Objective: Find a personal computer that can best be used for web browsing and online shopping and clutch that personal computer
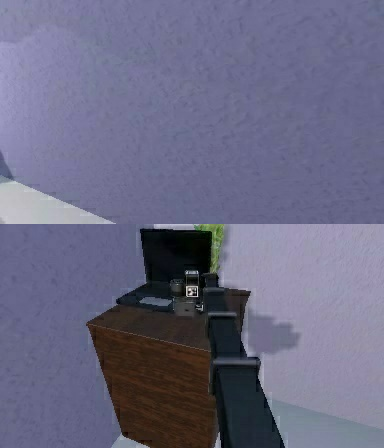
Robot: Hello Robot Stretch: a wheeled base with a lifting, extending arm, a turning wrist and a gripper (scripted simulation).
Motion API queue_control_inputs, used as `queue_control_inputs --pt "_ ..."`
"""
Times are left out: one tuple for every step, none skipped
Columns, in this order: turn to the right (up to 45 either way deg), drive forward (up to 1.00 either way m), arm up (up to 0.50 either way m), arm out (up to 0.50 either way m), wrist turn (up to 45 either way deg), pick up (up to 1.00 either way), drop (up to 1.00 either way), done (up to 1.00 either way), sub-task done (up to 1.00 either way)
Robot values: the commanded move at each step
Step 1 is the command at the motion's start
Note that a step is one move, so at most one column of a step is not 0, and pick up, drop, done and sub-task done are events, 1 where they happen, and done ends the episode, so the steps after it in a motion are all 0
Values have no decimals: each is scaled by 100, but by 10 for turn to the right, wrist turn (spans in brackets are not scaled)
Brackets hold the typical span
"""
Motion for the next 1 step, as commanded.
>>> queue_control_inputs --pt "0 0 0 0 0 0 0 100 0"
